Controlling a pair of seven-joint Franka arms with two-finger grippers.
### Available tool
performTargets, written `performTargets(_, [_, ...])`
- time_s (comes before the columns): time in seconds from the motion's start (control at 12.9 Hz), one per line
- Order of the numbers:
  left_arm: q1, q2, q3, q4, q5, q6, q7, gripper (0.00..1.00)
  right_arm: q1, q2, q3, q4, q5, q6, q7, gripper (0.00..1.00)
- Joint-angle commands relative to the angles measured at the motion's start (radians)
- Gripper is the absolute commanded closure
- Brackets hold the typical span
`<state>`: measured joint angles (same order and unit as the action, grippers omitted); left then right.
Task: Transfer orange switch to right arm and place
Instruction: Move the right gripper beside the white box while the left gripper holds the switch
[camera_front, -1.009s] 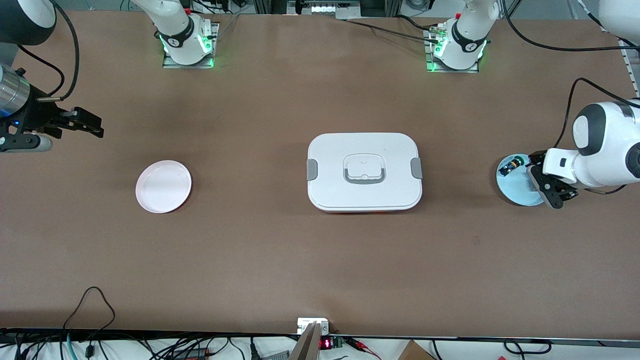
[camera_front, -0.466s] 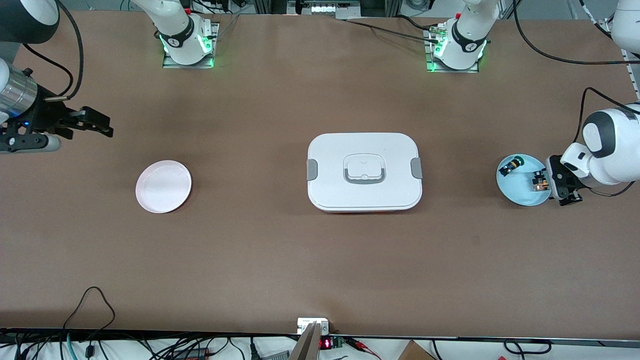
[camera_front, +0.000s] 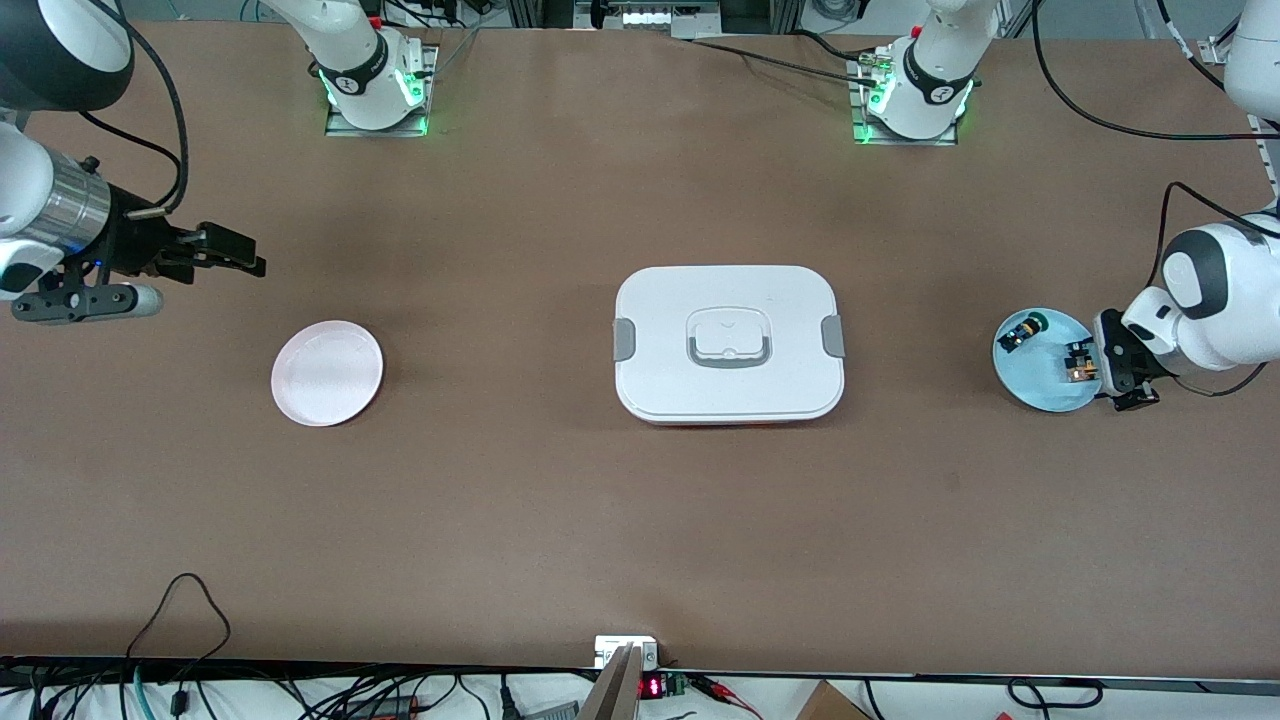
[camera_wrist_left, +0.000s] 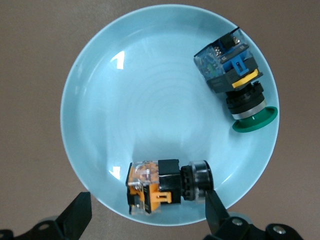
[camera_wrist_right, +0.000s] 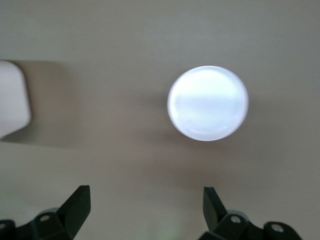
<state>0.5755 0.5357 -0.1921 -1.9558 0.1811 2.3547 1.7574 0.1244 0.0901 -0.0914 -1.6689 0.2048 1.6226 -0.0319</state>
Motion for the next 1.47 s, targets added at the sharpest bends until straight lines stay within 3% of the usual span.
performTargets(0.0, [0.017, 0.007, -0.015, -0.009, 0.009, 0.011, 0.027, 0.00, 0.001, 0.013, -0.002, 0.006, 0.062, -0.021, -0.008, 0.00])
performTargets(0.16, [0.017, 0.006, -0.016, -0.018, 0.005, 0.011, 0.025, 0.00, 0.003, 0.028, -0.001, 0.005, 0.080, -0.021, -0.019, 0.00])
performTargets(0.31, [0.018, 0.006, -0.016, -0.018, 0.005, 0.005, 0.024, 0.00, -0.003, 0.063, -0.002, 0.005, 0.192, -0.044, -0.135, 0.00])
performTargets(0.54, [0.017, -0.009, -0.018, -0.002, -0.052, -0.024, 0.013, 0.00, 0.007, 0.102, -0.002, 0.003, 0.429, -0.047, -0.148, 0.00])
performTargets(0.78, [0.014, -0.055, -0.016, 0.005, -0.097, -0.074, -0.169, 0.00, 0.052, 0.148, -0.001, 0.003, 0.762, -0.047, -0.152, 0.00])
performTargets(1.16, [0.015, -0.072, -0.015, 0.000, -0.095, -0.120, -0.331, 0.00, 0.144, 0.223, -0.001, 0.006, 1.152, -0.026, -0.230, 0.00])
performTargets(1.4, [0.012, -0.054, -0.015, -0.011, -0.086, -0.121, -0.232, 0.00, 0.199, 0.281, -0.001, 0.014, 1.261, 0.040, -0.327, 0.00])
